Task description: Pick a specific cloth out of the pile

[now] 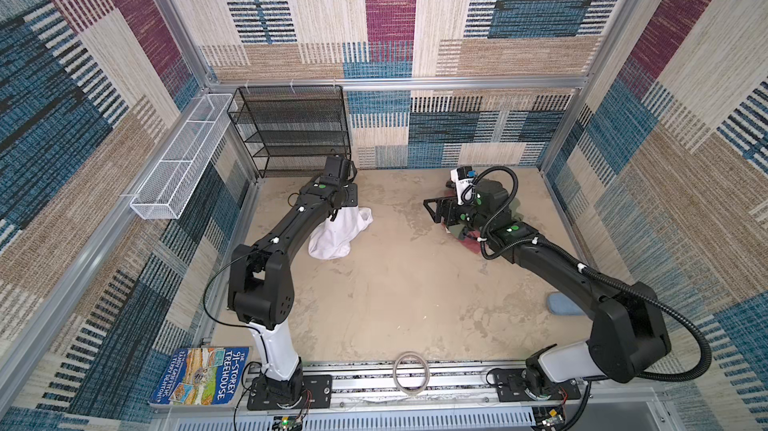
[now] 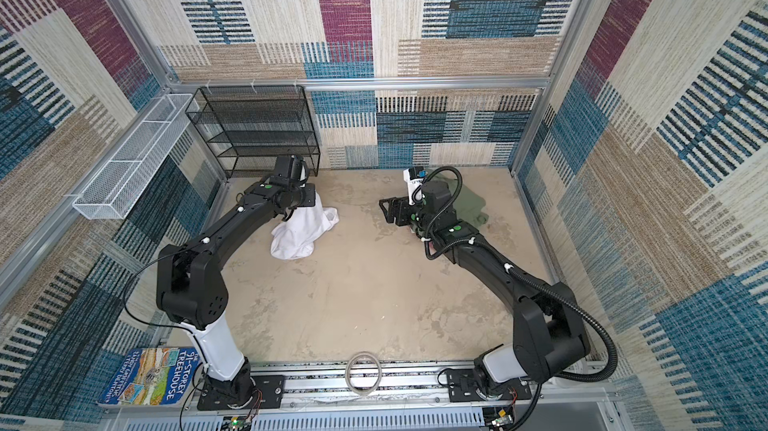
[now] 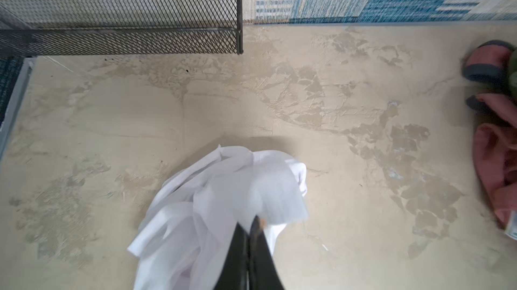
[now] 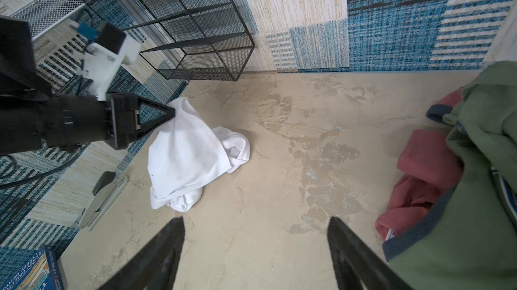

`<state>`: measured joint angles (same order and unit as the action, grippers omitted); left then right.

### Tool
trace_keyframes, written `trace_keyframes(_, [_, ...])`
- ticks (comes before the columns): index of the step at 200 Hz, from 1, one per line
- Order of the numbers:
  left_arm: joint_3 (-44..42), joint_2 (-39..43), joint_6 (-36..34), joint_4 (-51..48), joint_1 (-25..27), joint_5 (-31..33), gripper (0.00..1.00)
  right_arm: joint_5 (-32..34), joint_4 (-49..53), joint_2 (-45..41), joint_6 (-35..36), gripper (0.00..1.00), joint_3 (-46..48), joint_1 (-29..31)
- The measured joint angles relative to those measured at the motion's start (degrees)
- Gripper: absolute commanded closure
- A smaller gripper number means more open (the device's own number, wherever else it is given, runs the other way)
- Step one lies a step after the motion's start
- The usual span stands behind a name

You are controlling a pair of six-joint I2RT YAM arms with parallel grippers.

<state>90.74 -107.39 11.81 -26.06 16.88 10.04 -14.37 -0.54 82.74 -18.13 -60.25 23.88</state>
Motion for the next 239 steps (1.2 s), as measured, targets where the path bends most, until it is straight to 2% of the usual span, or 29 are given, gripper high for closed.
trace_keyframes(3, [0.0,-0.6,0.0,0.2,0.0,-0.1,0.99,0.0,0.0,0.0,0.0,0.17,0.0,0.0])
trace_keyframes(15, [0.6,-3.3,0.0,0.5,-0.4,-1.1,0.75,0.0,0.0,0.1,0.0,0.17,0.0,0.0])
trace_keyframes(23, [1.1,-4.8,0.0,0.4,-0.7,-1.4,0.67,0.0,0.0,0.2,0.0,0.17,0.0,0.0])
trace_keyframes(44, [0.3,-5.2,0.3,0.6,-1.4,-1.7,0.56,0.0,0.2,0.2,0.0,0.17,-0.1,0.0])
trace_keyframes(62, [-4.0,-1.3,0.6,1.4,-1.9,-2.8,0.52,0.0,0.7,0.3,0.0,0.17,-0.5,0.0])
trace_keyframes(70, [-6.2,1.2,0.9,1.7,-1.9,-2.7,0.46,0.0,0.9,0.5,0.0,0.17,-0.9,0.0])
trace_keyframes(117, [-20.9,18.9,5.3,2.7,-2.6,-2.9,0.45,-0.3,0.8,2.6,0.0,0.17,-2.1,0.0])
trace_keyframes(154, [-33.4,27.6,11.0,0.3,-2.7,-4.4,0.45,-2.3,0.6,6.6,0.3,0.18,-5.0,0.0])
trace_keyframes(193, [-40.5,31.1,15.6,0.0,-3.4,-5.1,0.43,-5.0,0.3,9.0,0.2,0.18,-6.6,0.0])
trace_keyframes(239, [-43.1,28.4,19.7,5.0,-4.2,-9.1,0.44,-6.2,-0.4,8.2,0.2,0.18,-5.6,0.0])
